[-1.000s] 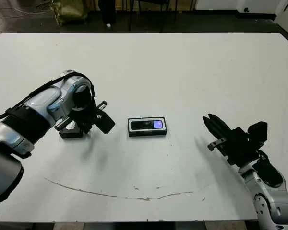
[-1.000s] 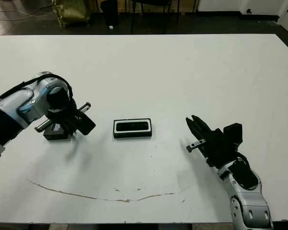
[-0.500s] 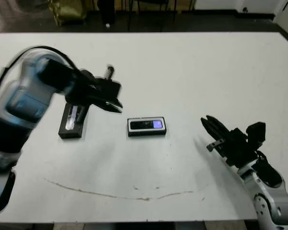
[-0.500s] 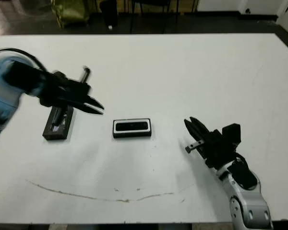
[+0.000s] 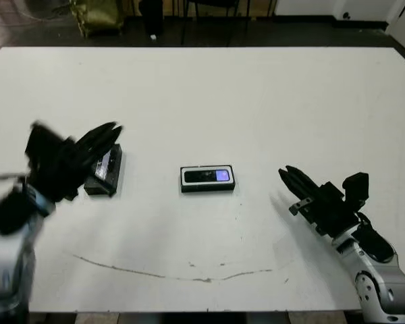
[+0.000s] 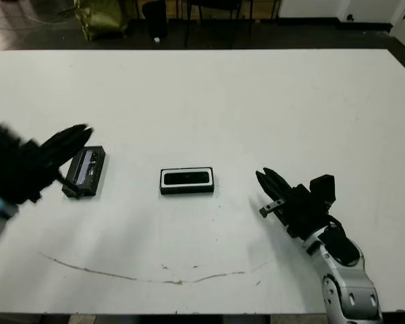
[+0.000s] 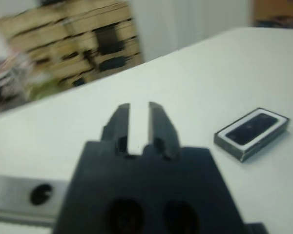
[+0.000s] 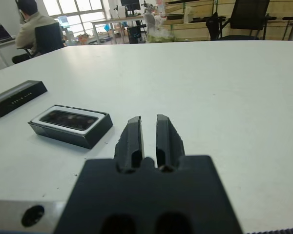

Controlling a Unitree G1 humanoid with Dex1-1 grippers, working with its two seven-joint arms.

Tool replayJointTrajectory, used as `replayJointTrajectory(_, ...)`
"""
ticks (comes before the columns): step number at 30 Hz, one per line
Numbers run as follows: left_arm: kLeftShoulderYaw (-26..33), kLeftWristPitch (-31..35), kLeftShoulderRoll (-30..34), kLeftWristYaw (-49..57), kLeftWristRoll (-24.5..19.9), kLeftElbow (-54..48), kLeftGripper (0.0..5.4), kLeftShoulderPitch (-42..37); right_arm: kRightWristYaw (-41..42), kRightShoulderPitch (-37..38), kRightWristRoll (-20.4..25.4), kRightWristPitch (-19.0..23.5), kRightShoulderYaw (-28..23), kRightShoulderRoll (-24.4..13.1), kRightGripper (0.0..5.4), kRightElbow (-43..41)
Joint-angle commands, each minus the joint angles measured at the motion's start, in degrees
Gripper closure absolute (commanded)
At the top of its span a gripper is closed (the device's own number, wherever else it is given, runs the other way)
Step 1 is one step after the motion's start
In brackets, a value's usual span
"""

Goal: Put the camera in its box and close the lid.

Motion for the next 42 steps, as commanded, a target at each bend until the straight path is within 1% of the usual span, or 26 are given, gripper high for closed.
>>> replayJointTrajectory(1,-1.1,0.8,-0.8,4.5,2.5,-2.2,4.07,4.1,0.2,0.8,0.8,1.2,0.0,-0.1,5.40,-0.6)
replayJointTrajectory(3,-1.6,0.3,-2.8,8.2,3.3,-2.4,3.61,5.3,0.7,0.8,1.8,1.0,0.2,0.4,5.40,-1.0)
replayJointTrajectory(8,-3.8,-5.3,-6.6,14.8,6.3,1.3,2.43,6.9,1.1,1.0,1.6,-0.4,0.8,1.0,5.40,-0.1)
replayJointTrajectory(11,-4.1,-2.6,-8.6,16.5,4.2,1.4,1.74,6.8,0.9,1.0,1.0,-0.7,0.9,1.2,5.40,0.3)
replayJointTrajectory(13,-3.9,-1.6,-9.6,17.2,2.7,1.7,1.24,6.0,1.4,0.9,0.8,-1.5,0.9,1.1,5.40,1.0)
replayJointTrajectory(15,-3.9,-1.1,-9.3,17.2,2.2,2.3,0.76,5.1,1.2,1.0,0.5,-1.7,1.0,1.2,5.40,1.1)
replayJointTrajectory(18,-3.6,2.3,-9.5,17.8,0.6,2.5,0.03,3.4,0.9,1.1,0.6,-1.3,1.3,1.5,5.40,1.1)
replayJointTrajectory(22,-4.1,6.6,-8.3,18.1,0.2,3.1,0.01,1.3,0.1,0.7,-1.2,-2.4,2.2,2.1,5.40,2.7)
replayJointTrajectory(25,-3.4,10.2,-9.2,17.6,-3.3,2.6,0.01,0.2,0.5,0.3,-1.0,-2.3,2.3,2.4,5.40,3.7)
replayJointTrajectory(26,-2.9,11.8,-9.4,17.4,-5.1,2.3,0.01,-0.2,0.7,0.2,-0.8,-2.2,2.2,2.5,5.40,4.0)
replayJointTrajectory(30,-2.2,16.6,-8.1,17.1,-8.5,2.0,0.01,-1.8,-0.4,0.7,-2.5,-2.9,2.4,2.2,5.40,3.2)
replayJointTrajectory(36,-2.0,19.3,-6.1,17.0,-9.5,3.2,0.01,-3.7,-0.5,1.2,-3.0,-2.8,2.5,2.1,5.40,2.4)
replayJointTrajectory(42,-2.5,20.2,-6.6,20.0,-7.9,5.4,0.01,-5.2,0.3,1.2,-2.4,-2.8,2.3,2.0,5.40,2.8)
